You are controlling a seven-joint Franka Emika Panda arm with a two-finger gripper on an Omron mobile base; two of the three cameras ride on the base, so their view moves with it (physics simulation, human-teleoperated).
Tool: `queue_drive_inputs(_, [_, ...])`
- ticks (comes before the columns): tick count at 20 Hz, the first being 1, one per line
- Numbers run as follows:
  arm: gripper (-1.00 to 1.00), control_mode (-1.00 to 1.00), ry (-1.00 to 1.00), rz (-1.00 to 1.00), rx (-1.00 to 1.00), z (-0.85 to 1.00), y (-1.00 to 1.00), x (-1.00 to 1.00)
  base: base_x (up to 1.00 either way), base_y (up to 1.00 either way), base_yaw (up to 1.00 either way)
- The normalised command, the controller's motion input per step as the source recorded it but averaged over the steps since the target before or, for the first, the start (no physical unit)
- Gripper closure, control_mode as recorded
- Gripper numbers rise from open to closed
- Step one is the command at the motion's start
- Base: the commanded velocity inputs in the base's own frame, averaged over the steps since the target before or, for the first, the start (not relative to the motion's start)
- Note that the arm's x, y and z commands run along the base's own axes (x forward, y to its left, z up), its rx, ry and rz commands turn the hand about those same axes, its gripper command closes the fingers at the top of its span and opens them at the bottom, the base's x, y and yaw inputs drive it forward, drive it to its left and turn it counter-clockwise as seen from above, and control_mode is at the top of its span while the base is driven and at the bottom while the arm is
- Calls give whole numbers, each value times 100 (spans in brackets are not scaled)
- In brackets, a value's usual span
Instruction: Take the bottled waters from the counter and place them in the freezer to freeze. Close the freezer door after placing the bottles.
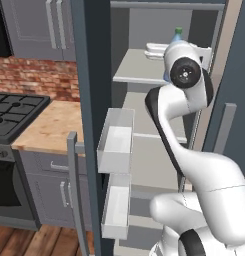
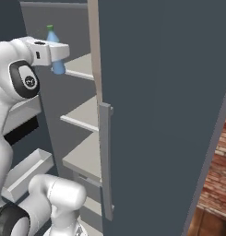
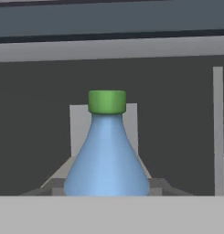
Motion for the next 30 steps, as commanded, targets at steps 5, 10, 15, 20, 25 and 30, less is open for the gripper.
queue_drive_inputs(5, [100, -100, -3, 0, 0, -11, -9, 30, 0, 0, 0])
queue_drive_inputs(10, [100, -100, 0, 0, 0, -8, -11, 16, 0, 0, 0])
queue_drive_inputs(15, [100, -100, 0, 0, 0, -8, -2, 8, 0, 0, 0])
queue_drive_inputs(20, [100, -100, 0, 0, 0, -3, 0, 5, 0, 0, 0])
queue_drive_inputs(25, [100, -100, 0, 0, 0, -1, 0, 15, 0, 0, 0])
queue_drive_inputs(30, [100, -100, 0, 0, 0, -1, 0, 24, 0, 0, 0])
